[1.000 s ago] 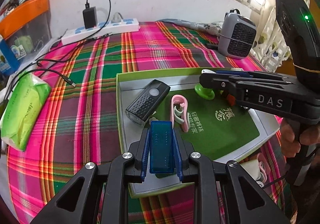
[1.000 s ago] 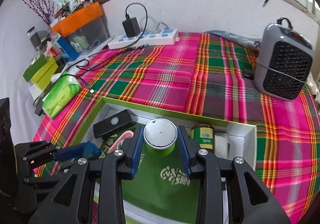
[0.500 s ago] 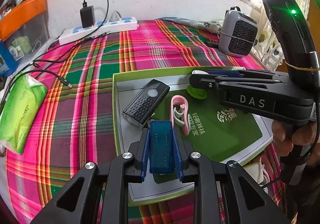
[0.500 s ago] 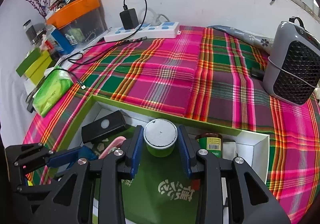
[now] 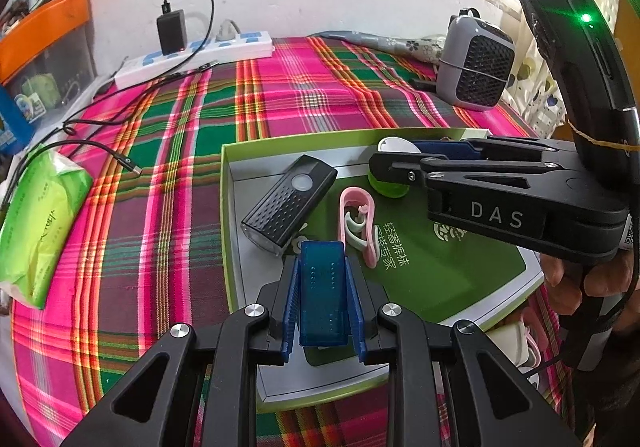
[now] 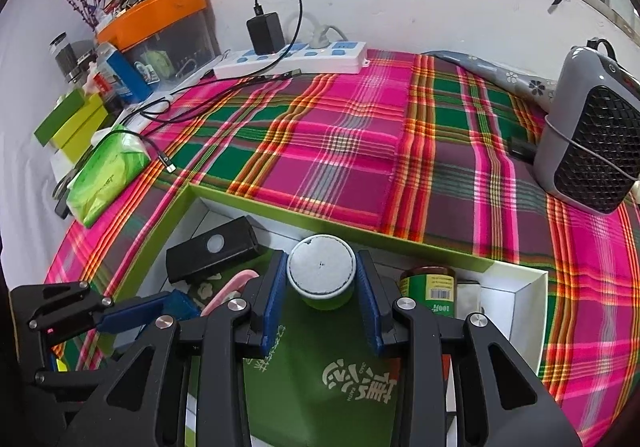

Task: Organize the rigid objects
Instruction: 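Lift and carry the USB stick with the left gripper while the right gripper carries the container into the box, then open the right gripper to set the container in the box while the left gripper releases the USB stick, then withdraw both open grippers from the box toward the remaining items, then grasp the white round face-shaped gadget with the right gripper while the left gripper approaches the white ball, then close the left gripper around the white ball while the right gripper holds the white gadget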

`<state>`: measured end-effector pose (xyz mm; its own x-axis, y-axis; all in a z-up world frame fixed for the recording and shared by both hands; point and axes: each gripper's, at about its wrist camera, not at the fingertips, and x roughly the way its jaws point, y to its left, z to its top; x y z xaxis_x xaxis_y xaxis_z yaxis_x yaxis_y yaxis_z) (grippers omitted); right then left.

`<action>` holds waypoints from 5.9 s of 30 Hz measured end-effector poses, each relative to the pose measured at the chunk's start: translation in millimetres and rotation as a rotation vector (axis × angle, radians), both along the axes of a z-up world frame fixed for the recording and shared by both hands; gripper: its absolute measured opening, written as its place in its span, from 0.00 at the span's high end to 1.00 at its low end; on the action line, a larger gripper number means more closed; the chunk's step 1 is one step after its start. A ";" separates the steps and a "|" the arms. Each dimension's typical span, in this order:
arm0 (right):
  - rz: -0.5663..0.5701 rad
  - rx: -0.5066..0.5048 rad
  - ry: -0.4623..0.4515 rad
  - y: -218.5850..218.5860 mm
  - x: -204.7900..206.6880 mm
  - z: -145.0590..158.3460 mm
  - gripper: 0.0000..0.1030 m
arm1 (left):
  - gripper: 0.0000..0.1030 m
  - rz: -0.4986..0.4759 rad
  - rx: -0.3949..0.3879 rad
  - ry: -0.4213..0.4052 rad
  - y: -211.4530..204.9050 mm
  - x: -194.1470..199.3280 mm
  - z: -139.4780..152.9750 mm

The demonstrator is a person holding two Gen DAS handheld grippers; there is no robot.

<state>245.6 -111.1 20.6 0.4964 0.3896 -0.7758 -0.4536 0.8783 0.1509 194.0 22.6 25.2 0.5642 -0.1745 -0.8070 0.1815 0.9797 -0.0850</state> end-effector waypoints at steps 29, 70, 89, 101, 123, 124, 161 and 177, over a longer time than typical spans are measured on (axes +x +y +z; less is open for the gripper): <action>-0.005 0.016 -0.016 1.7 -5.8 3.5 0.58 | 0.66 0.014 -0.004 -0.016 0.2 -7.5 4.0; -0.156 0.078 -0.124 -48.0 -148.6 15.1 0.57 | 0.66 0.023 -0.118 -0.100 6.2 -114.2 18.5; -0.219 0.123 -0.023 -39.6 -189.5 -18.5 0.57 | 0.66 -0.035 -0.143 -0.058 4.0 -125.8 2.1; -0.261 0.129 -0.011 -40.5 -183.1 -23.0 0.57 | 0.66 -0.057 -0.146 -0.036 -1.7 -120.3 -1.4; -0.269 0.171 -0.035 -53.8 -193.1 -19.6 0.71 | 0.66 -0.090 -0.040 -0.042 -32.1 -96.7 -2.3; -0.271 0.172 -0.035 -55.0 -193.5 -19.6 0.71 | 0.66 -0.095 -0.043 -0.039 -33.6 -95.8 -2.5; -0.309 0.176 -0.048 -72.8 -197.3 -18.2 0.71 | 0.74 -0.052 -0.008 -0.057 -44.0 -80.7 -6.2; -0.309 0.175 -0.046 -73.9 -198.2 -18.1 0.71 | 0.74 -0.046 -0.006 -0.080 -41.3 -89.9 -2.1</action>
